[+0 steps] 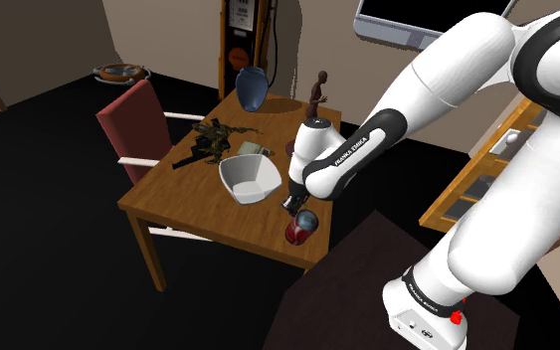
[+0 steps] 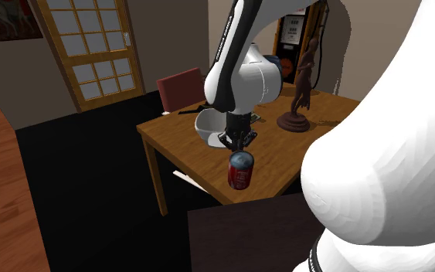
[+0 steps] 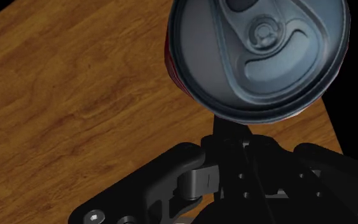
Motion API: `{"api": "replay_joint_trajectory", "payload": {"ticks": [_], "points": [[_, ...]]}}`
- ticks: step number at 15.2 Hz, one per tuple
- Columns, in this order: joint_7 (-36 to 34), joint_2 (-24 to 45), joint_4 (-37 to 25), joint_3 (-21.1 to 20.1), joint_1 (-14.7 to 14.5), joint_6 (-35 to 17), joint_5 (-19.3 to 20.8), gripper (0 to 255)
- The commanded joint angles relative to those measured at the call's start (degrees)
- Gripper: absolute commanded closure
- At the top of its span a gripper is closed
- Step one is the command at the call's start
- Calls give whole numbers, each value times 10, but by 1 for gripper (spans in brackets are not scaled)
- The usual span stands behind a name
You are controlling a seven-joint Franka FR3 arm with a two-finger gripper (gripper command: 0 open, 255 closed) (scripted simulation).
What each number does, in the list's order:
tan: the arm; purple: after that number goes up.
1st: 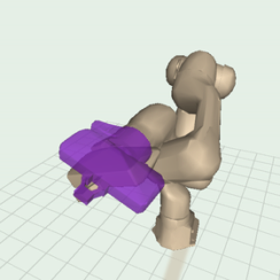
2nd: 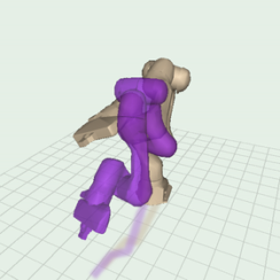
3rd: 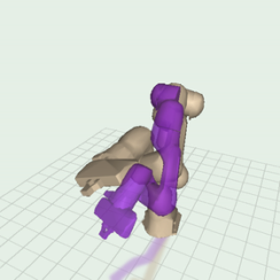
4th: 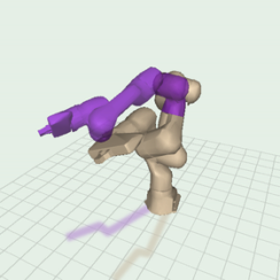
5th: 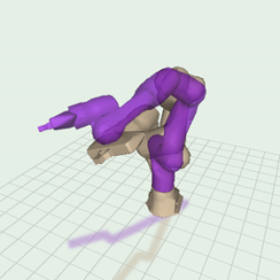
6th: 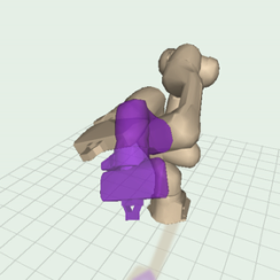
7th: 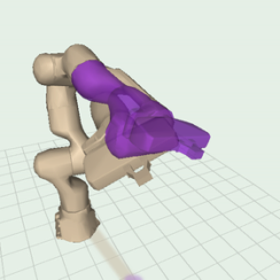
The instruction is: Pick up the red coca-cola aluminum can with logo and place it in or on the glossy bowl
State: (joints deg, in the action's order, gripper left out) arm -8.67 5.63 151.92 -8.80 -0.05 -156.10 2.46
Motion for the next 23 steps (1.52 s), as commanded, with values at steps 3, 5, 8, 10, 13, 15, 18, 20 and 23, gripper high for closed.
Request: {"api": "replay_joint_trajectory", "payload": {"ticks": [3,5,8,10,13,15,18,20,23], "points": [[-58,-75,70,0,-10,-50,36,0],[-134,-152,138,-17,-3,-92,91,0],[-168,-141,145,-41,26,-121,129,0],[-202,-113,139,-55,53,-140,175,0],[-303,-62,119,-73,106,-167,311,0],[-303,-62,119,-68,101,-167,311,0],[-303,-62,119,-67,100,-167,311,0],[-303,-62,119,-67,100,-167,311,0],[-303,-62,119,-67,100,-167,311,255]]}}
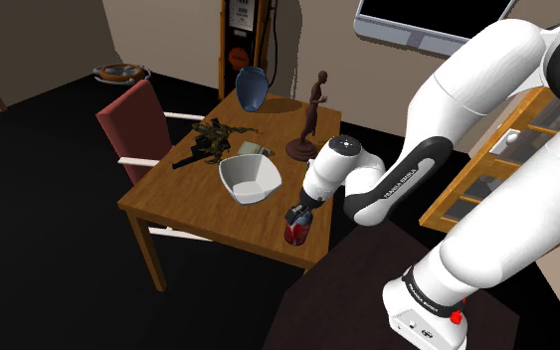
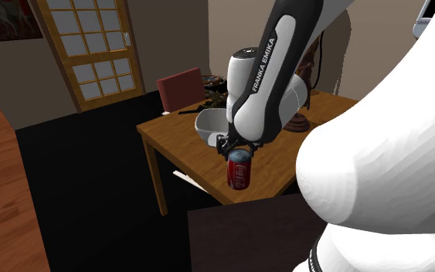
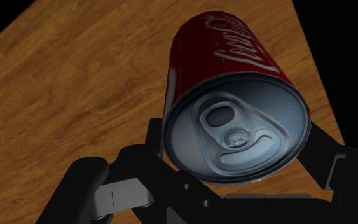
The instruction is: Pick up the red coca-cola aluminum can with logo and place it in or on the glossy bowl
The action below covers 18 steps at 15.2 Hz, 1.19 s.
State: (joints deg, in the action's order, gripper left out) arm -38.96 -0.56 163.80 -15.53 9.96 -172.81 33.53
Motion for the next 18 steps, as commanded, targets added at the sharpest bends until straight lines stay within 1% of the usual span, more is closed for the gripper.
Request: {"api": "replay_joint_trajectory", "payload": {"ticks": [1,8,10,12,15,18], "points": [[0,0,0,0,0,0,0,255],[0,0,0,0,0,0,0,255],[67,-27,10,-4,-16,14,-88,255],[116,-53,15,6,-41,32,-152,255],[161,-89,18,24,-74,64,-211,255],[188,-123,18,39,-97,97,-246,255]]}}
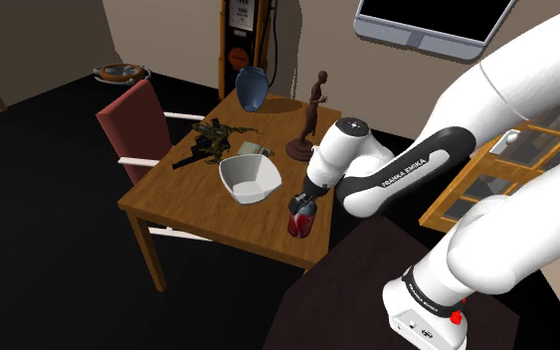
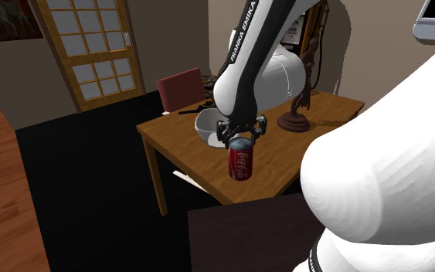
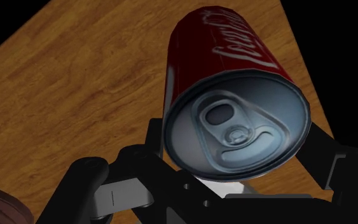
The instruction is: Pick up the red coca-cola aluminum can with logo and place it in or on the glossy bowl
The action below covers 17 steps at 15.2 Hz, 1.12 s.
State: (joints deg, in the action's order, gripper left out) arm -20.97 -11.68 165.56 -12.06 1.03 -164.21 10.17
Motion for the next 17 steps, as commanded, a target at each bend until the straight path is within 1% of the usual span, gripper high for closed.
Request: {"api": "replay_joint_trajectory", "payload": {"ticks": [1,8,17], "points": [[15,-22,0,8,-14,22,-20,255],[45,-92,-10,28,-41,102,-56,255],[65,-164,-37,41,-57,201,-75,255]]}}
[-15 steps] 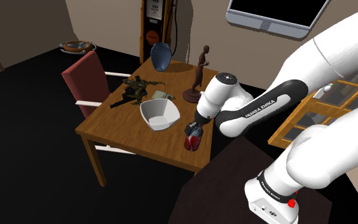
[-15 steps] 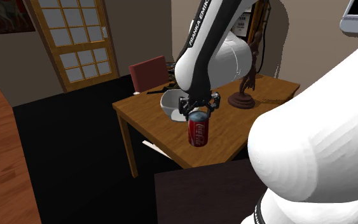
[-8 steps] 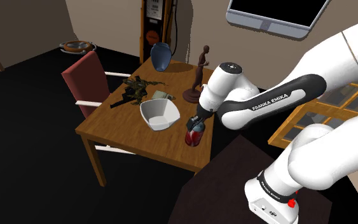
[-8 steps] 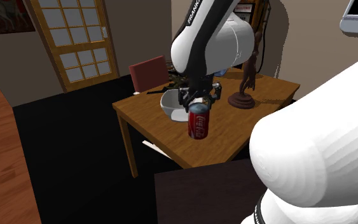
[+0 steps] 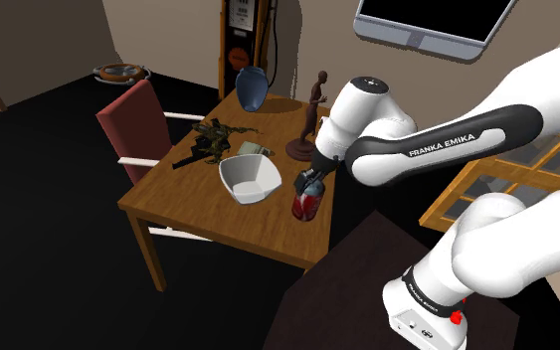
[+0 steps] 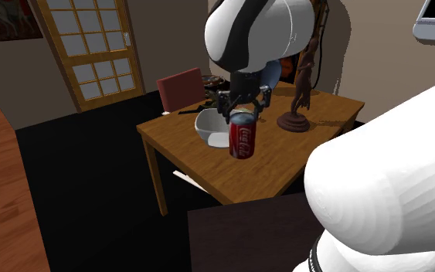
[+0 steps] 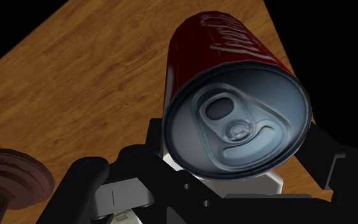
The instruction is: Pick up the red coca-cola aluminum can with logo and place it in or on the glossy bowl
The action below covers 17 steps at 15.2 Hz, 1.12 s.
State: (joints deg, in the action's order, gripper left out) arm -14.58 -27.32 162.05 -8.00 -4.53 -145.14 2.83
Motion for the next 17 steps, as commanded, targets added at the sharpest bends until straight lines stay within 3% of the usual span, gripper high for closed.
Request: {"api": "replay_joint_trajectory", "payload": {"ticks": [1,9,17], "points": [[3,-15,-5,2,-3,20,-3,255],[13,-60,-40,9,-8,100,-9,255],[17,123,-225,10,18,101,15,255]]}}
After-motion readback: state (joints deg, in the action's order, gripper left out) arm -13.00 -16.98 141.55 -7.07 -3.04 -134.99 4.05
